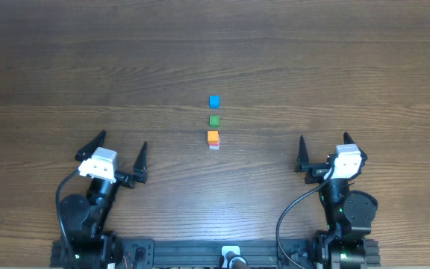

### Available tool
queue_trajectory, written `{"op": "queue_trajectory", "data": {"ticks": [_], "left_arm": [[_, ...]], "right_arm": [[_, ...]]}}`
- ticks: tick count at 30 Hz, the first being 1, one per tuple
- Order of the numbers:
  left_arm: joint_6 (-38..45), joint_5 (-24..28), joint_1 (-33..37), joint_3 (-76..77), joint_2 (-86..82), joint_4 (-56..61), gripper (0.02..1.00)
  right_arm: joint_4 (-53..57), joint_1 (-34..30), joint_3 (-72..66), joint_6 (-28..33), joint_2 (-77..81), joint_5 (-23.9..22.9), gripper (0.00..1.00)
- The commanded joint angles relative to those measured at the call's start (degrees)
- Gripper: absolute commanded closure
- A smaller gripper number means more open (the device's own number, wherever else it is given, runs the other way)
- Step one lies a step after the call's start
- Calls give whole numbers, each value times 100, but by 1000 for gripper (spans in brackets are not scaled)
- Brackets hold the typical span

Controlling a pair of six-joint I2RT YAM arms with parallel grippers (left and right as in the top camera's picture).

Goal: Stack Cubes

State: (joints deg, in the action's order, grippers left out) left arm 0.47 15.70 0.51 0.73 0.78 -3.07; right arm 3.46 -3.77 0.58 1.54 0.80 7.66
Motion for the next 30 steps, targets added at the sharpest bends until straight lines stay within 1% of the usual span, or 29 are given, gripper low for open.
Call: {"op": "queue_trajectory", "data": {"ticks": [1, 11, 13, 14, 15, 16, 17, 18, 19, 21, 23, 24, 25, 28, 30], "left_arm": [[76, 140, 35, -39, -55, 31, 18], [76, 138, 35, -39, -46, 31, 20], [76, 138, 35, -39, -46, 31, 18], [76, 138, 35, -39, -46, 31, 20], [76, 138, 35, -39, -46, 31, 18], [76, 138, 35, -39, -46, 31, 18], [76, 140, 35, -39, -46, 31, 20], [76, 138, 35, -39, -46, 31, 18], [76, 140, 35, -39, -46, 31, 18], [76, 138, 35, -39, -46, 31, 18], [76, 138, 35, -39, -46, 31, 18], [76, 140, 35, -39, -46, 31, 18], [76, 140, 35, -39, -46, 31, 18], [76, 138, 35, -39, -46, 31, 18], [76, 138, 35, -39, -46, 31, 18]], "right_arm": [[20, -28, -28, -17, -46, 85, 9], [17, -28, -28, -35, -46, 114, 9], [-7, -26, -28, -282, -46, 343, 7], [-28, -26, -28, -302, -46, 448, 7], [-166, -26, -28, -501, -46, 603, 7], [-197, -26, -28, -492, -46, 837, 9], [-236, -26, -28, -424, -46, 1165, 7], [-304, -26, -28, -247, -46, 1613, 7], [-409, -26, -22, -313, -46, 1746, 7], [-382, -26, 81, -544, -42, 1753, 7], [-361, -26, 256, -647, -42, 1755, 7], [-232, -26, 433, -640, -42, 1716, 7], [221, -26, 907, -538, -20, 1528, 9], [780, -26, 1635, -308, 188, 1342, 9], [946, -26, 2083, -271, 476, 1329, 7]]}}
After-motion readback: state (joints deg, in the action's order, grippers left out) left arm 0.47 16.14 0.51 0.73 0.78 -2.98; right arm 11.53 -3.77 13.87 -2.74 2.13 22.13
